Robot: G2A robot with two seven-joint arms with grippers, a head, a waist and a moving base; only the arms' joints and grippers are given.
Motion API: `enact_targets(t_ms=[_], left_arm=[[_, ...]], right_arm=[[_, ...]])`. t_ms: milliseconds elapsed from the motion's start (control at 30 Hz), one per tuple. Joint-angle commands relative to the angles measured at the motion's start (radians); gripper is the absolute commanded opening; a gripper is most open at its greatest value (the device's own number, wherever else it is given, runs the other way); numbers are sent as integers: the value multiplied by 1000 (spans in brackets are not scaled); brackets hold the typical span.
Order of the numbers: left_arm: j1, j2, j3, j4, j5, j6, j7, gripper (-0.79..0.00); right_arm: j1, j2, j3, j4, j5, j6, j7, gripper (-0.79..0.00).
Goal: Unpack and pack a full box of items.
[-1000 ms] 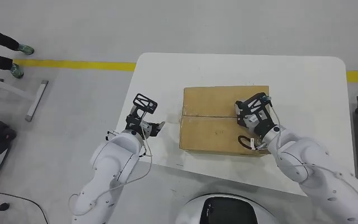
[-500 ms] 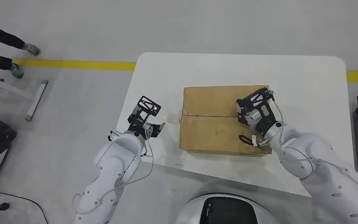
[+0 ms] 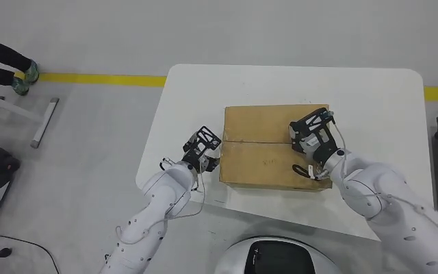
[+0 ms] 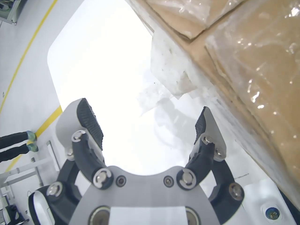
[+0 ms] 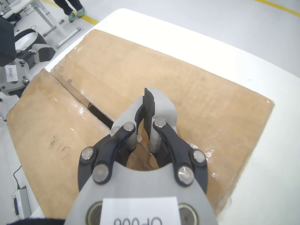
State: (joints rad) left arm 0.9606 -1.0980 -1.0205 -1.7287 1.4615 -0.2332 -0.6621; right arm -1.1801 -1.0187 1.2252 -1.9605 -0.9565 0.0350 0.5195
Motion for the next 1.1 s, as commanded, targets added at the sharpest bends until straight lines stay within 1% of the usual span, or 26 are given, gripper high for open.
enact_targets(t_ms=[0, 200, 400, 533, 633, 833, 933, 1067], left_arm=[[-7, -5, 2, 15, 5, 17, 28, 0], [-17, -17, -17, 14, -22, 91, 114, 0], [-8, -22, -54, -24, -75, 97, 161, 0], [2, -22, -79, -55, -94, 89, 164, 0], [5, -23, -84, -81, -78, 78, 156, 0], [-4, -27, -75, -132, -25, 66, 139, 0], [-31, -34, -56, -150, 1, 62, 130, 0], [-73, -44, -11, -164, 55, 44, 117, 0]], right_arm=[[1, -2, 0, 0, 0, 0, 1, -785], [1, -8, -4, 1, -2, -6, 2, -785], [1, -14, -3, 3, 0, -11, 7, -785], [2, -18, -1, 2, 2, -11, 7, -785], [3, -20, 0, 2, 4, -11, 7, -785], [1, -26, 21, -13, 37, 5, 2, -785], [-1, -28, 51, -33, 71, 20, 0, -785], [-6, -28, 113, -65, 118, 47, -6, -785]])
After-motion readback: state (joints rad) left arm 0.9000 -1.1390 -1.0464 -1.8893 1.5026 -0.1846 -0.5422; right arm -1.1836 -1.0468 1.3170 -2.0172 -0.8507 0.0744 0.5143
